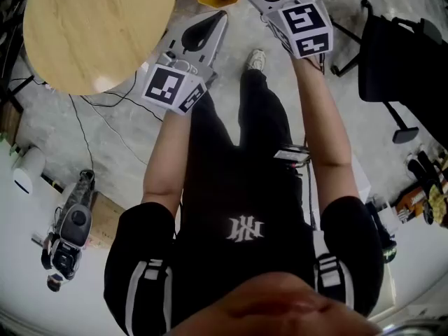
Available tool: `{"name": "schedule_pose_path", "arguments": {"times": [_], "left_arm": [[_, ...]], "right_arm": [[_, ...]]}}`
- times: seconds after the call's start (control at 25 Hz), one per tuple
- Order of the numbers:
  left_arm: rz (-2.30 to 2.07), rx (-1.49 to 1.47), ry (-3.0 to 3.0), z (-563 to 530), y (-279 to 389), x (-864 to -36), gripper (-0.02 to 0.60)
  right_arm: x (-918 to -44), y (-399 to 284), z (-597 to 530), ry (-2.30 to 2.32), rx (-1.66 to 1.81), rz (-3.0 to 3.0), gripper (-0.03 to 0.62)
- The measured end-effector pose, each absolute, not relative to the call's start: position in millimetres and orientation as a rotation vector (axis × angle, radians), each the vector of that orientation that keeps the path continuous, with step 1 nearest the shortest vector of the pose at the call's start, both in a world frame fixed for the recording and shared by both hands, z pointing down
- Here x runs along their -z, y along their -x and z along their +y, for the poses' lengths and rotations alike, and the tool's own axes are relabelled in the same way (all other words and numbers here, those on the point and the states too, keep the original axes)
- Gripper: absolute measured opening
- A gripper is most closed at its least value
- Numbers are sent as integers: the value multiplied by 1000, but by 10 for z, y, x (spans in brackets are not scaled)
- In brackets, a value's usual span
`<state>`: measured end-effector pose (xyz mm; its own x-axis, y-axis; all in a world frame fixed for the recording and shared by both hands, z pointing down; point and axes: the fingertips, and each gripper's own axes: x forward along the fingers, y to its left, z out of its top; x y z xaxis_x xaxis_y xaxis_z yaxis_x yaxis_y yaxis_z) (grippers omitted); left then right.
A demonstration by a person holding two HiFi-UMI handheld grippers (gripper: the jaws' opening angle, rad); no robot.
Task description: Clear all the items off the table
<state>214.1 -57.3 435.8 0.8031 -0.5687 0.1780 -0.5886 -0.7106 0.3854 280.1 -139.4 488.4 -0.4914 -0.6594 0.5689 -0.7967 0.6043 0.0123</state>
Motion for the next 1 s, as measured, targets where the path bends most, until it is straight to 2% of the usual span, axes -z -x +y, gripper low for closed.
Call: {"name": "schedule_pose_path", "arguments": {"times": [0.32, 0.76, 1.0], "left_arm": [[-959, -182, -2494, -661, -2432, -5801, 12], [-995, -304, -2475, -848, -2092, -7403, 12], [-1026, -298, -2495, -959, -1965, -7976, 12]], "right_arm": [[-6373, -2995, -1524, -928, -360, -2315, 327], [-8224, -2568, -1528, -834, -463, -2318, 325], [-8802, -2426, -1596, -853, -460, -2310, 324]]}}
